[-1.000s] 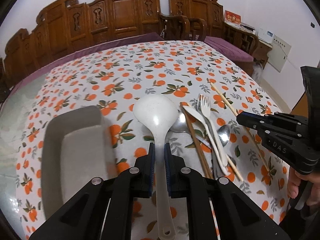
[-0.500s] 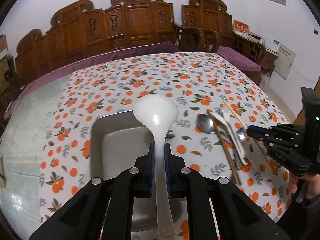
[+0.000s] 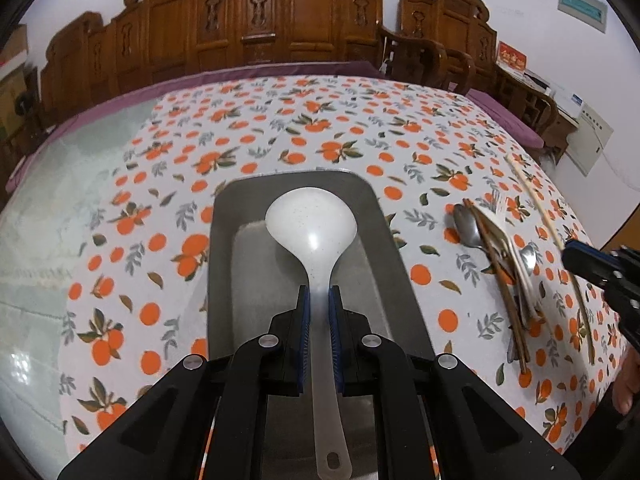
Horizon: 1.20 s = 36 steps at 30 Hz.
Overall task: Organize utensils
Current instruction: 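Lower the white spoon into the metal tray and open the left tool while the right tool holds the chopstick, then lower the chopstick into the metal tray and open the right tool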
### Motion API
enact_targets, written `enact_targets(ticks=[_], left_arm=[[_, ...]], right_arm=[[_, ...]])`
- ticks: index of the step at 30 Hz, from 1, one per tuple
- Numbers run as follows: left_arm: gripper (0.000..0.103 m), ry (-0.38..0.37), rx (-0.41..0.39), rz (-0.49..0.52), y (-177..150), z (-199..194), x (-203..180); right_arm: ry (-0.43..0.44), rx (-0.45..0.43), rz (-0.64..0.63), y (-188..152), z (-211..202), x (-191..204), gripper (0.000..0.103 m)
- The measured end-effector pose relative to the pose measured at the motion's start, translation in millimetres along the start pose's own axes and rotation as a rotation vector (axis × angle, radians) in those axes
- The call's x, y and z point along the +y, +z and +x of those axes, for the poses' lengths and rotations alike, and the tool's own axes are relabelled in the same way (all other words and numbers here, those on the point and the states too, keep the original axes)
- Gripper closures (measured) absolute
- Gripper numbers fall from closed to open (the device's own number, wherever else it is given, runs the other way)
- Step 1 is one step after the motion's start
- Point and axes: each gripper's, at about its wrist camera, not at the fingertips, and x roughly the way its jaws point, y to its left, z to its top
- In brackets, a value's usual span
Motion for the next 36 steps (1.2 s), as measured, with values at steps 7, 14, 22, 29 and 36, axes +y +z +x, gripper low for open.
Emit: enact_targets(ticks=[7, 14, 22, 29, 36], left_arm=[[0.095, -0.002, 0.039, -0.015, 0, 16, 5], [0.087, -0.013, 0.032, -0.012, 7, 16, 5], [0.083, -0.031, -0.043, -0.025, 16, -15, 18], [0.08, 0.003, -0.119, -0.043, 24, -45, 42], [0.08, 0.034, -0.165, -0.057, 27, -67, 65]], right_arm=[[0.009, -0.003, 0.006, 11, 3, 16, 0.097], [0.003, 0.0, 0.006, 24, 9, 28, 0.097], [0.027, -0.009, 0.031, 41, 18, 47, 0.097], [0.048, -0.004, 0.03, 57, 33, 73, 0.097], [0.077, 0.011, 0.071, 65, 56, 91, 0.097]])
